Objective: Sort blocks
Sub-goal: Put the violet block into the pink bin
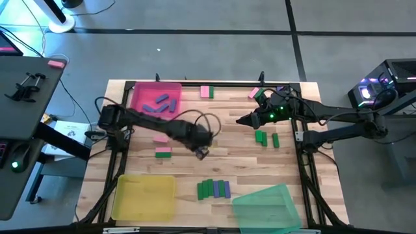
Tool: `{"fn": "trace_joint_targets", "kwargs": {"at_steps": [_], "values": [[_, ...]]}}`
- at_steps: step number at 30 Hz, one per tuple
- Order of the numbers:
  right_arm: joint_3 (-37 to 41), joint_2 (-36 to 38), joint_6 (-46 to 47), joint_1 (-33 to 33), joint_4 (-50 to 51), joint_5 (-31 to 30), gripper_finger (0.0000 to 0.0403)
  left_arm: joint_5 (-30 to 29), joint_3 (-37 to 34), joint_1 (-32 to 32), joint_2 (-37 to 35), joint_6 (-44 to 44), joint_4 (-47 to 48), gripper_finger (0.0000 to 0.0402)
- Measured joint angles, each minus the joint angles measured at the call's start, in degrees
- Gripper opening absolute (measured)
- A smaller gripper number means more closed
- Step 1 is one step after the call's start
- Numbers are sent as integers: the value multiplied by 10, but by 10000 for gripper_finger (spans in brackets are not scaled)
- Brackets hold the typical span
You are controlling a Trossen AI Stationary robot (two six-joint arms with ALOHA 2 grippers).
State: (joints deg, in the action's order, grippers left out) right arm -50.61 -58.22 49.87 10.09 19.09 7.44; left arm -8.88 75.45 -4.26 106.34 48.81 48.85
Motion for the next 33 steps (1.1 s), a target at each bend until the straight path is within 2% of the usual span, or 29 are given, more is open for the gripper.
{"fn": "trace_joint_targets", "kwargs": {"at_steps": [3, 7, 21, 26, 33], "values": [[0, 0, -5, 0, 0, 0, 170, 9, -29, -16, -4, 71, -9, 30], [0, 0, -15, 0, 0, 0, 170, 14, -29, -23, -7, 142, -25, 68], [0, 0, -54, 0, 13, 1, 170, 16, -29, 30, 11, 111, -118, 214], [0, 0, -64, 0, 14, 1, 170, 35, -29, 42, 25, 142, -131, 236], [0, 0, -64, 0, 14, 1, 170, 42, -29, 40, 56, 165, -117, 241]]}}
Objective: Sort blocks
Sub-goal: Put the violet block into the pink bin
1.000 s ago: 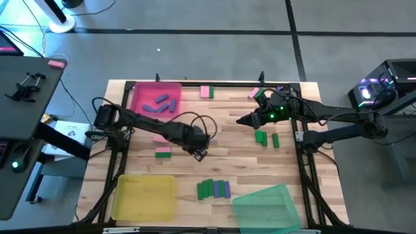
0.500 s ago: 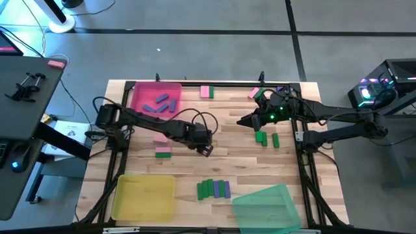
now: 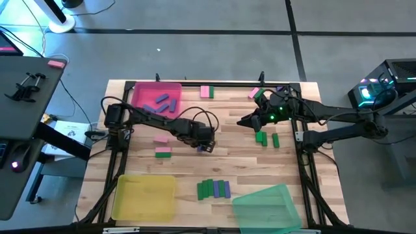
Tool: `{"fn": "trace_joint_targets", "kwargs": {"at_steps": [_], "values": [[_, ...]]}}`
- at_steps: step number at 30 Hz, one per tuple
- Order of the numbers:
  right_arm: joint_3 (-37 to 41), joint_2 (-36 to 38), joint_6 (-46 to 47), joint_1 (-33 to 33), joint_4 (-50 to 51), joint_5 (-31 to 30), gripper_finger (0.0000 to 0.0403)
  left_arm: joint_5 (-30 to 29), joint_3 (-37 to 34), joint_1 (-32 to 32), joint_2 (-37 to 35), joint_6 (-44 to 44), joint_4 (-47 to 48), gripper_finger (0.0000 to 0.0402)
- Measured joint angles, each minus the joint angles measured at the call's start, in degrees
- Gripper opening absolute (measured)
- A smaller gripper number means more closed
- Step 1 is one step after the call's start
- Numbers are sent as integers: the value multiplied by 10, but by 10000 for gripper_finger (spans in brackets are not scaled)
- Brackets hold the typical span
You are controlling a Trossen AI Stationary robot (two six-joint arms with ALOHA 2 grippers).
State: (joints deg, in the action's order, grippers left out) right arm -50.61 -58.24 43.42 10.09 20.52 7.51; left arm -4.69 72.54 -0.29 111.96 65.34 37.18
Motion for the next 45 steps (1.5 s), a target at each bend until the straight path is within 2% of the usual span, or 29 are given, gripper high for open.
{"fn": "trace_joint_targets", "kwargs": {"at_steps": [7, 9, 11, 15, 16, 19, 21, 26, 28, 30, 33, 38, 41, 45], "values": [[0, 0, 0, 0, -1, 0, 170, 23, 4, 0, 38, -38, -5, 239], [0, 0, 0, 0, 0, 0, 170, 26, 3, 0, 39, -62, 0, 222], [0, 0, 0, 0, 0, 0, 170, 35, 3, 1, 38, -85, 7, 182], [0, 0, 1, 0, 0, 0, 170, 51, 2, 1, 14, -167, 31, 56], [0, 0, 1, 0, 2, 0, 170, 65, 1, 0, 6, -187, 42, 46], [0, 0, 1, 0, 3, 0, 170, 71, -5, -2, -39, -242, 79, 46], [0, 0, 2, 0, 1, 0, 170, 51, 0, 6, -90, -263, 84, 49], [0, 0, 16, 0, 1, -3, 170, -102, -1, 39, -223, -270, 171, 52], [0, 0, 16, 0, 0, -15, 170, -177, 1, 74, -270, -269, 220, 53], [0, 0, 19, 0, -3, -22, 170, -216, 1, 131, -297, -279, 271, 54], [0, 0, 30, 0, -10, -37, 170, -199, -22, 233, -311, -304, 297, 54], [0, 0, 31, 0, -15, -34, 170, -111, -84, 376, -296, -354, 265, 64], [0, 0, 42, 0, -15, -34, 170, -93, -106, 411, -288, -385, 231, 93], [0, 0, 45, 0, -15, -32, 170, -87, -110, 427, -286, -419, 185, 151]]}}
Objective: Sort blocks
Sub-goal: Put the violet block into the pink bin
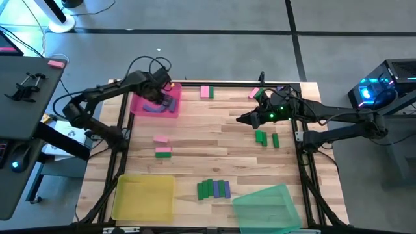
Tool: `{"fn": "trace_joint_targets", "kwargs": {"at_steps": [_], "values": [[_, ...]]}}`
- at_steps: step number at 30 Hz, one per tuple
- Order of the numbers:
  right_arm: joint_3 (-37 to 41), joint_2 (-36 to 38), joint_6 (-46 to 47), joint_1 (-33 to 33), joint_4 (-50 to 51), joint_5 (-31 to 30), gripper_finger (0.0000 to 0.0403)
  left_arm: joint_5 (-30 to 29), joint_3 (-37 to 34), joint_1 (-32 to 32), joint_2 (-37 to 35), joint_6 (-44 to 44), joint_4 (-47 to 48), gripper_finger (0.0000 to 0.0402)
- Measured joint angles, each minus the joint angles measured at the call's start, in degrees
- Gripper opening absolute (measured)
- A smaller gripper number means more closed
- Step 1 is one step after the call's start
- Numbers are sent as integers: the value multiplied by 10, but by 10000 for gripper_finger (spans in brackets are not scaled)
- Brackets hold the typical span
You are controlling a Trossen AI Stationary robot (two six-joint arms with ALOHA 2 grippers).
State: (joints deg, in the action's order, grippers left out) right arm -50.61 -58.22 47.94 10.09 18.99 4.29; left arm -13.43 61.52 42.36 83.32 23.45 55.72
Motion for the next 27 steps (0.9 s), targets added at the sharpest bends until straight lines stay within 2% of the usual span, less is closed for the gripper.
{"fn": "trace_joint_targets", "kwargs": {"at_steps": [7, 9, 11, 13, 14, 16, 21, 24, 27], "values": [[0, 0, 0, 0, 0, 3, 170, 23, 22, 4, 0, -16, -13, 232], [0, 0, -2, 0, 0, 5, 170, 74, 22, 4, 0, -9, -23, 245], [0, 0, -2, 0, 0, 8, 170, 165, 22, -14, -1, -2, -64, 249], [0, 0, -5, 0, 0, 19, 170, 243, 22, -61, -4, 4, -129, 250], [0, 0, -11, 0, 0, 23, 170, 256, 22, -94, -5, 17, -160, 250], [0, 1, -24, 0, 0, 39, 170, 236, 23, -172, -5, 33, -206, 247], [0, 5, -51, -14, -6, 108, 170, 112, 22, -376, 18, 27, -244, 244], [0, -3, -56, -44, -6, 120, 169, 101, 21, -467, 27, 37, -265, 243], [0, -27, -72, -87, -9, 138, 163, 87, 22, -531, 22, 108, -288, 243]]}}
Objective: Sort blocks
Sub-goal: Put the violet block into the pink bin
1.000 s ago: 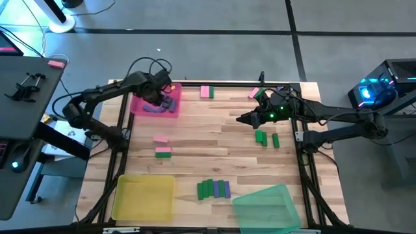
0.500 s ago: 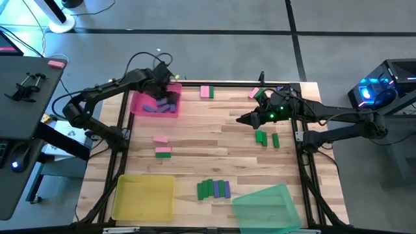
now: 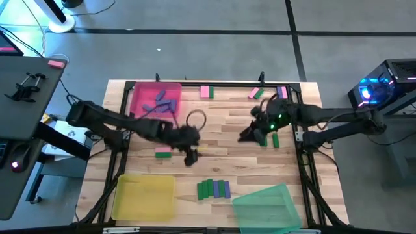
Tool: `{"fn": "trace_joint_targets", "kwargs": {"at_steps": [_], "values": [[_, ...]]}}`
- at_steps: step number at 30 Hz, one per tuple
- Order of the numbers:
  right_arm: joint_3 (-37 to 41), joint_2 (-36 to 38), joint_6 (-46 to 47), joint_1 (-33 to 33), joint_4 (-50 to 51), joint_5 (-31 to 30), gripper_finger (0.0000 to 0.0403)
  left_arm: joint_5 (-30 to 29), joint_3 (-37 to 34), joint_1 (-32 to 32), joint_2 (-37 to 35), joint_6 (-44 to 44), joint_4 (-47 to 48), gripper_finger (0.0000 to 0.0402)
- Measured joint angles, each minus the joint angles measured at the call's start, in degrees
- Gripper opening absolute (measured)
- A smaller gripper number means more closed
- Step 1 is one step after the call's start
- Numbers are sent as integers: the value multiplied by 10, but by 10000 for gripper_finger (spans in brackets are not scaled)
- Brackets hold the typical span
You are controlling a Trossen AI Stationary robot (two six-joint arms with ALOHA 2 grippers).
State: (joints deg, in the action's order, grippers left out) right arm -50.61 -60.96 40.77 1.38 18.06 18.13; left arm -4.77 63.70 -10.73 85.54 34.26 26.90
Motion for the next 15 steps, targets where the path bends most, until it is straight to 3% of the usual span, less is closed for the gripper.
{"fn": "trace_joint_targets", "kwargs": {"at_steps": [3, 6, 9, 11, 15], "values": [[0, -42, -33, -54, -18, 8, 135, -36, 0, -34, -37, 68, -5, 237], [0, -92, -30, -106, -66, 8, 84, -99, 0, -42, -103, 83, -5, 216], [0, -142, 13, -151, -121, 14, 18, -164, 0, -36, -176, 44, -3, 179], [-9, -171, 44, -179, -128, 11, 11, -190, 0, -26, -226, 8, -1, 146], [-71, -238, 68, -229, -42, -18, 2, -204, 1, 0, -308, -71, 9, 58]]}}
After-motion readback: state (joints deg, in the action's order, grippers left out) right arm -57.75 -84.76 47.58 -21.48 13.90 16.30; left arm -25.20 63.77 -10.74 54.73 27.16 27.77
